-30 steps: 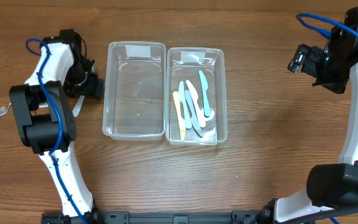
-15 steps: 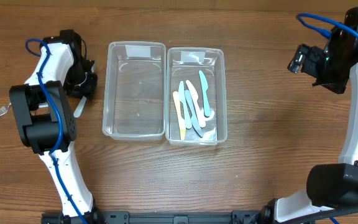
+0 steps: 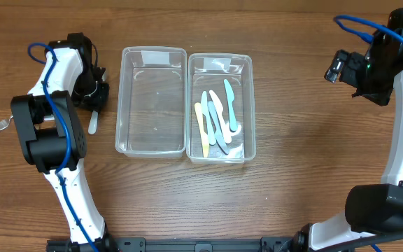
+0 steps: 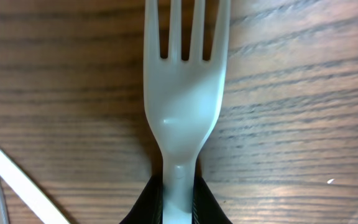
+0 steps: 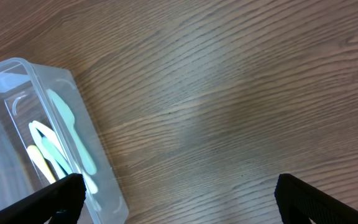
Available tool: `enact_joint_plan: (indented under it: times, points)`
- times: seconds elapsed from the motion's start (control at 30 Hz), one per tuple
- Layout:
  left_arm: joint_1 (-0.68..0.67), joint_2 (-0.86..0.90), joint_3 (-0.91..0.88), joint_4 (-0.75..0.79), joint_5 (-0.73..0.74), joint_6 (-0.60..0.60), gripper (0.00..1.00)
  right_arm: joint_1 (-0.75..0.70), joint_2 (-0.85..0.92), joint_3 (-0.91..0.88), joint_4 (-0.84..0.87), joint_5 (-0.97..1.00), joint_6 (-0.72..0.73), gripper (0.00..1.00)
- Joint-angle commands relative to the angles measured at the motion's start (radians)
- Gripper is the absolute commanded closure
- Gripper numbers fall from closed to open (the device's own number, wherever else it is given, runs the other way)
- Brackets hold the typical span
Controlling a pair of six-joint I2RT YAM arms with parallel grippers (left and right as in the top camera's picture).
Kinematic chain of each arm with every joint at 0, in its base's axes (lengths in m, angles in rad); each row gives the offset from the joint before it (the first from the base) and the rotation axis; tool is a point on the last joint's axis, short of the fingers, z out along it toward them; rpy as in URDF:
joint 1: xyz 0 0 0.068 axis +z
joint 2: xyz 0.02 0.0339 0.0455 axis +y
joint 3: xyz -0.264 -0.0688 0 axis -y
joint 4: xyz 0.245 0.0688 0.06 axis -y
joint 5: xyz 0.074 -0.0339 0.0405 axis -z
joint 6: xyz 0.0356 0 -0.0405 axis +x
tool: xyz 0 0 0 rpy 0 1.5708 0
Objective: Pack container
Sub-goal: 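Carry light-blue fork into the left container and release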
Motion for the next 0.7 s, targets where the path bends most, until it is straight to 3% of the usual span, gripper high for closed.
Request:
enact_joint_plan:
  times: [0.0, 0.37, 0.67]
  points:
    - [-0.001, -0.037, 0.059, -0.036, -0.025, -0.040, 0.96, 0.002, -0.006, -0.001, 0.004, 0.023, 0.000, 0.00]
    - [-0.120, -0.654, 0.076, -0.080, 0.006, -0.134, 0.96, -0.012, -0.013, -0.001, -0.018, 0.070, 0.010, 0.00]
    - [-0.321, -0.736, 0.064, -0.137, 0.013, -0.282, 0.96, -0.072, -0.166, -0.001, -0.073, 0.045, 0.053, 0.00]
